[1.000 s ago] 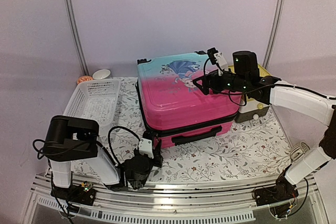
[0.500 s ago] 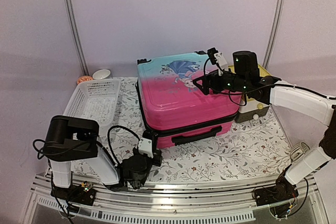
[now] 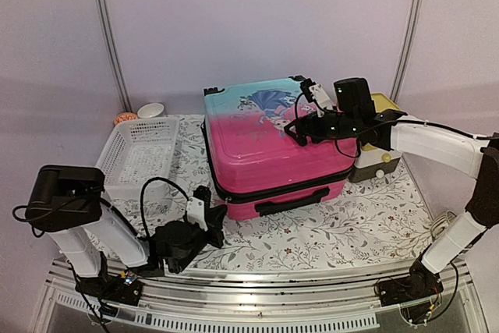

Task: Open, take out, and arrange the luggage
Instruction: Unzip the zipper of the luggage.

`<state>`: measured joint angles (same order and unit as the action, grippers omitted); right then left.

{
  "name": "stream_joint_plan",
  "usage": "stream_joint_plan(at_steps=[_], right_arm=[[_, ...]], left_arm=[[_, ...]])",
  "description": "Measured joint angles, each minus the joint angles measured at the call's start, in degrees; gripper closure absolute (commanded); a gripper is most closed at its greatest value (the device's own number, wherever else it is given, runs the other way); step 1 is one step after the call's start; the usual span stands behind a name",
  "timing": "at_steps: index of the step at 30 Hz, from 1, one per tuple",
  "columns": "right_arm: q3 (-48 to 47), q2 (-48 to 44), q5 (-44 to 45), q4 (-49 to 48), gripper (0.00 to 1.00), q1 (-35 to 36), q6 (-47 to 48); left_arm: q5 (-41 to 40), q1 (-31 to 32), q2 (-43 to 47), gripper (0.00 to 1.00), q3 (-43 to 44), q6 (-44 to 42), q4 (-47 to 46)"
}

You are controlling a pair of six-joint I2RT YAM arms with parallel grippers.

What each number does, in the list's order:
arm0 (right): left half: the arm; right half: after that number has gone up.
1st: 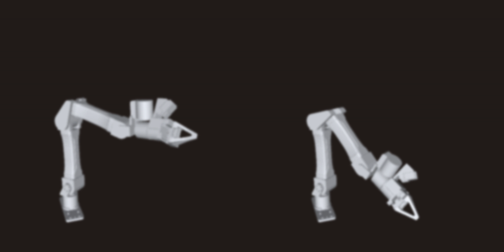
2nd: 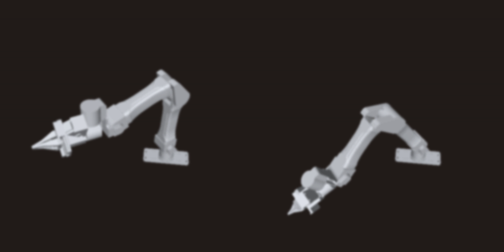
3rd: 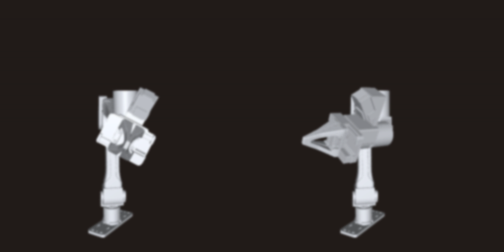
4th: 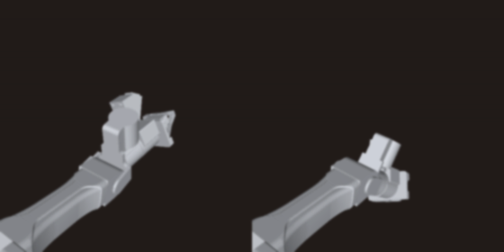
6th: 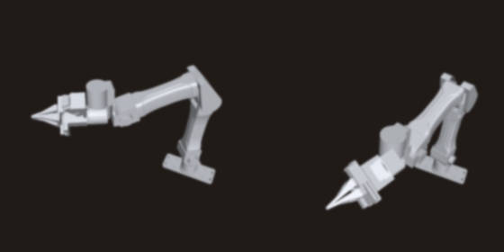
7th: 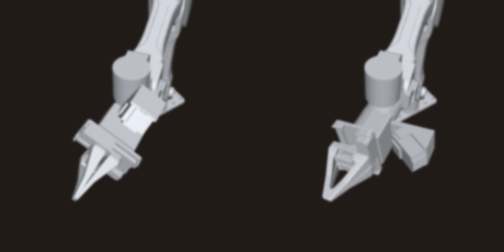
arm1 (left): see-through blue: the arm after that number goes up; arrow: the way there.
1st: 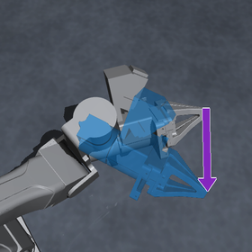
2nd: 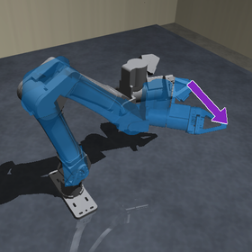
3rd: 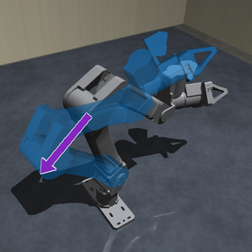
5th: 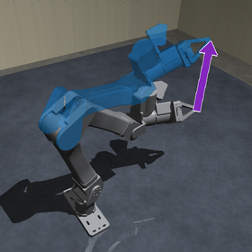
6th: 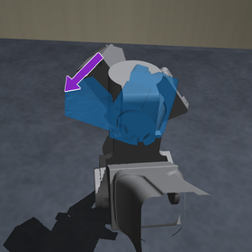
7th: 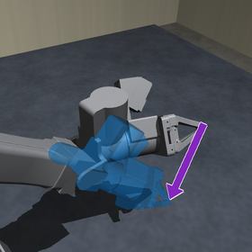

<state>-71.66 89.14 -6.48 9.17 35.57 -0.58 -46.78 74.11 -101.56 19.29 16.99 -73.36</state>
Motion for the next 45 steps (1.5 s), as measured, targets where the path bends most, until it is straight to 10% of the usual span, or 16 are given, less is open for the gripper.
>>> stream_joint_plan(at_steps=[16,45], right_arm=[[-2.1,1.9,2.1,1.5,0.06,0.0,0.5],[-3.9,-0.9,3.6,9.4,0.05,0.5,2.3]], left_arm=[[13.0,-11.4,9.4,1.0,-1.6,19.6,14.2],[43.3,-39.5,9.1,1.0,19.7,5.6,47.2]])
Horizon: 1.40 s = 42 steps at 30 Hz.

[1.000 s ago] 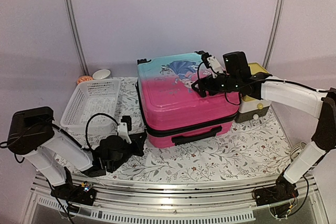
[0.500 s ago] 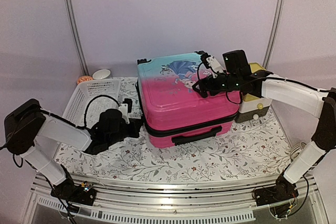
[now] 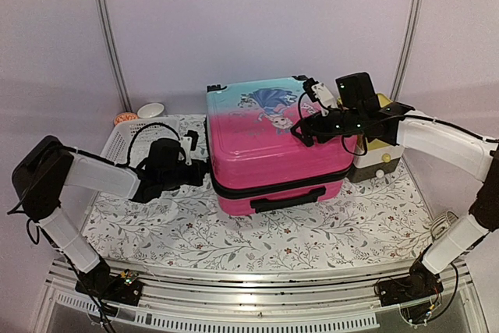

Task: Open, take out, and arrange the luggage
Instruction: Unzip the zipper of the luggage.

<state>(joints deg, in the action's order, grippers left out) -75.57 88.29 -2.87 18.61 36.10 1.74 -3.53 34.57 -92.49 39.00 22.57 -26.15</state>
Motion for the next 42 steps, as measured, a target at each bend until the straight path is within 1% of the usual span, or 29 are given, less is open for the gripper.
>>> stream_joint_plan(at_steps=[3,6,7,10,12,14,16,18,19,22,23,27,30,33,35,38,42], right_arm=[[1.3,-2.7,1.4,0.4,0.04,0.0,-0.7],[2.7,-5.6,3.4,0.2,0.03,0.0,-1.8],[3.1,-6.4,4.0,0.2,0.03,0.0,-2.2],[4.1,-8.6,6.4,-0.3,0.02,-0.1,-3.6],[4.5,-9.5,7.5,-0.6,0.01,-0.5,-4.7],[5.0,-10.2,8.7,-1.0,0.01,-1.1,-6.2],[6.3,-11.0,9.7,-1.6,0.01,-2.1,-7.8],[8.2,-11.9,10.2,-1.6,0.01,-3.5,-9.5],[9.1,-12.5,10.3,-1.6,0.01,-4.5,-10.5],[11.6,-14.3,10.0,-1.6,0.01,-8.1,-13.9],[12.2,-15.0,9.8,-1.6,0.01,-9.3,-15.0],[13.0,-16.5,9.8,-1.6,0.01,-12.3,-20.0],[13.0,-16.7,9.9,-1.6,0.01,-12.5,-23.6],[13.2,-17.3,9.8,-1.9,0.01,-12.5,-26.6],[14.5,-18.2,9.6,-2.9,0.01,-12.5,-27.5],[15.9,-18.6,9.5,-3.1,0.01,-12.5,-27.8],[16.0,-17.6,7.9,-2.6,0.01,-13.7,-28.1]], left_arm=[[1.7,-1.8,-1.8,1.0,2.2,-0.7,0.6],[1.8,-2.1,-2.6,1.0,3.3,-1.0,1.2],[1.8,-2.3,-2.8,0.97,3.5,-1.1,1.2],[1.7,-2.6,-3.2,0.8,3.9,-1.2,1.2],[1.2,-2.9,-3.2,0.73,3.9,-1.2,1.1],[0.6,-3.3,-2.9,0.64,3.6,-1.2,0.7],[0.0,-3.4,-1.6,0.56,2.5,-1.2,0.8],[-0.3,-3.4,1.2,0.47,0.9,-1.2,1.5],[-0.4,-3.4,2.9,0.4,0.2,-1.3,1.8],[-0.6,-3.4,8.6,0.04,-1.4,-1.3,3.4],[-0.9,-3.3,10.8,0.02,-1.6,-1.3,4.5],[-3.7,-3.3,18.7,0.02,-1.7,-0.1,9.5],[-4.9,-3.4,23.6,0.02,-1.7,-0.4,13.2],[-4.3,-3.9,27.2,0.02,-1.7,-2.0,15.1],[-2.4,-5.0,28.4,0.02,-1.4,-2.9,16.2],[1.3,-7.1,27.8,0.02,1.1,-3.4,18.9],[6.4,-9.4,24.3,0.02,8.1,-3.8,23.2]])
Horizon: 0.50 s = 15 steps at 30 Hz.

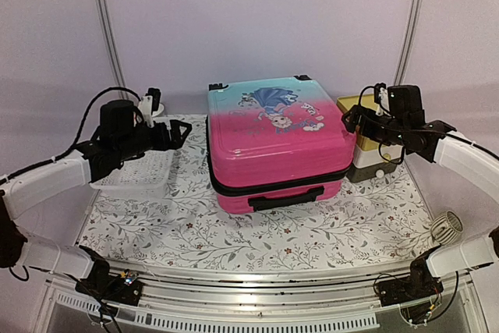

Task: Open, take out, and arrange the luggage
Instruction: Unzip the zipper of the luggage.

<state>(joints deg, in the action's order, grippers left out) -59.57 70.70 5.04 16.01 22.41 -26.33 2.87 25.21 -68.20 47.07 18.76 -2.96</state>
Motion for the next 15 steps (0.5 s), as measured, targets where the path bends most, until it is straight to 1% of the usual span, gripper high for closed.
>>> stream_joint_plan(at_steps=[5,10,15], right_arm=[[0.1,1.0,-2.6,0.7,0.01,-3.1,-2.4],[0.1,1.0,-3.6,0.4,0.01,-3.4,-4.8],[0.0,2.1,-6.3,-1.5,0.01,-3.4,-5.6]], left_arm=[[4.6,-1.7,-6.2,0.02,9.3,-0.2,3.8],[10.2,-3.4,-14.3,0.02,16.5,0.8,5.9],[16.5,-4.1,-22.2,0.02,21.5,4.1,6.8]])
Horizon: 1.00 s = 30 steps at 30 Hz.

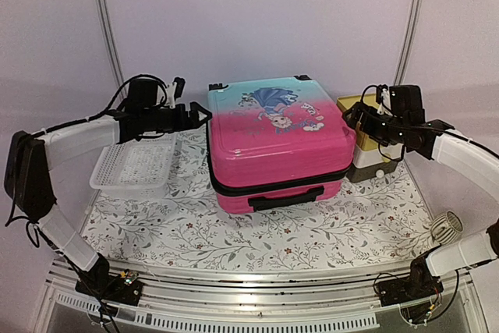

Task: Open, take out, and arrange the luggage
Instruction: Unzip the zipper of the luggage, then rotate the luggage at the center of the board.

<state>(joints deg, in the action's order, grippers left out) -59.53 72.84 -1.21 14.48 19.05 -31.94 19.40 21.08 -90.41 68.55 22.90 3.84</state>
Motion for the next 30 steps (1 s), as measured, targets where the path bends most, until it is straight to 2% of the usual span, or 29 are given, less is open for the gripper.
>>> stream_joint_plan(at_steps=[7,12,20,30], right_arm=[[-0.4,3.6,-5.1,1.0,0.01,0.0,-0.1],[-6.9,7.9,-7.1,3.5,0.01,-0.3,2.1],[-17.2,14.9,-7.1,6.6,0.0,-0.6,5.9],[-30.3,26.6,-9.6,11.8,0.05,-0.8,11.0]], left_arm=[[10.9,-0.1,-5.9,0.04,1.8,6.6,-2.9],[15.8,0.0,-6.3,0.04,1.6,10.0,-5.7],[17.5,0.9,-5.7,0.06,-2.8,12.4,-7.8],[15.9,4.2,-0.6,0.06,-8.2,15.2,-8.5]])
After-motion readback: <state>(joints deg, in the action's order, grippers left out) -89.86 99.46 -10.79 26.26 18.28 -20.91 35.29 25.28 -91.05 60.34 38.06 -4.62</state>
